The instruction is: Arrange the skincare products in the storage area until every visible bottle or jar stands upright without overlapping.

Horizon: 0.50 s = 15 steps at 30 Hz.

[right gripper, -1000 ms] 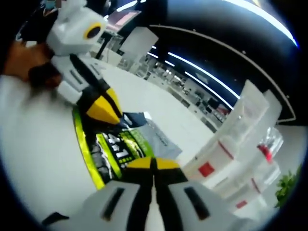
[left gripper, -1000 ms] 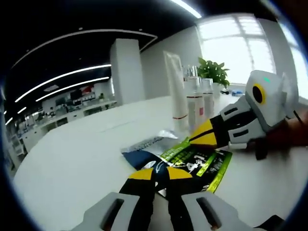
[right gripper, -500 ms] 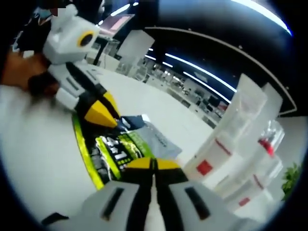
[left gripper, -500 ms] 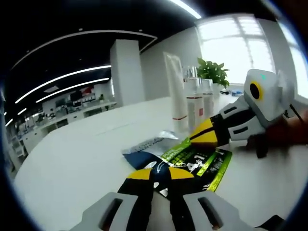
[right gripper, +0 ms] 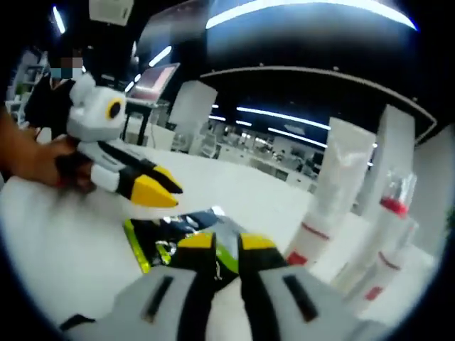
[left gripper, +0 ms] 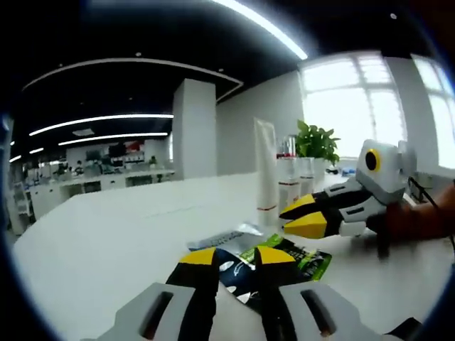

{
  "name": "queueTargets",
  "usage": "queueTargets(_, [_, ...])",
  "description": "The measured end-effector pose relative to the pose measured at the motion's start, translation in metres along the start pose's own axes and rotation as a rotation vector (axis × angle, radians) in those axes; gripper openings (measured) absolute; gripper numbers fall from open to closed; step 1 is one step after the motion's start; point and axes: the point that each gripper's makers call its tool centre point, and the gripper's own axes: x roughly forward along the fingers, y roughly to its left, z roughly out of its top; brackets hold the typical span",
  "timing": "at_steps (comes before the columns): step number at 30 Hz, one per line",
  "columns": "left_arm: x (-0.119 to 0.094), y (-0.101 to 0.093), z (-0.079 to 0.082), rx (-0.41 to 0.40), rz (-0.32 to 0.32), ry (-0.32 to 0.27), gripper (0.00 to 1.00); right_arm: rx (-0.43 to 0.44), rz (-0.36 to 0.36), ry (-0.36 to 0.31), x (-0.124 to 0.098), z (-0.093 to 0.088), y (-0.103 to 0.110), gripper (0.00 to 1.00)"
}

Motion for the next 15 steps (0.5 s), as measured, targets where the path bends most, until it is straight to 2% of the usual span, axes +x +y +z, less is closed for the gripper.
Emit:
queueTargets(7, [-0.008, -0.005, 0.007, -0.011, -0.012, -0.042, 0.25, 0.147, 0.108, -0.16, -0.006, 0.028, 0.014, 0.22])
queueTargets(12, [-0.019, -0.012, 0.018, -0.016, -0.022, -0.108, 0.32, 0.259, 0.192, -0.269, -0.014, 0.05, 0.026, 0.27])
queueTargets(15, [-0.026, -0.018, 0.022, -0.024, -0.034, -0.136, 0.37, 0.281, 0.223, -0.296, -0.018, 0.056, 0.031, 0.3])
